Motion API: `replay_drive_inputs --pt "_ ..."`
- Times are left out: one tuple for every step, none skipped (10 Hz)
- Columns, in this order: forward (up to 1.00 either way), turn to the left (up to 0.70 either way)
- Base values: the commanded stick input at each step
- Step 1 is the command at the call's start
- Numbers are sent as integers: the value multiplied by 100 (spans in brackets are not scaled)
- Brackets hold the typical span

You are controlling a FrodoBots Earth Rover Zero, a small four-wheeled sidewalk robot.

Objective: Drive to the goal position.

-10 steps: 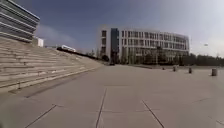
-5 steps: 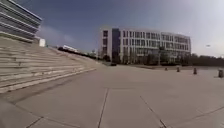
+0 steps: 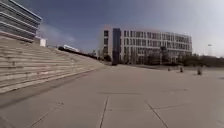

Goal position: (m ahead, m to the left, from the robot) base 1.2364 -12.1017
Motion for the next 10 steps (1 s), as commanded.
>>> replay_drive_inputs --pt "0 -70" --pt "0 -70" --pt "0 -70" --pt "0 -70" --pt "0 -70" --pt "0 -70" --pt "0 -70" --pt "0 -70" --pt "0 -70" --pt "0 -70"
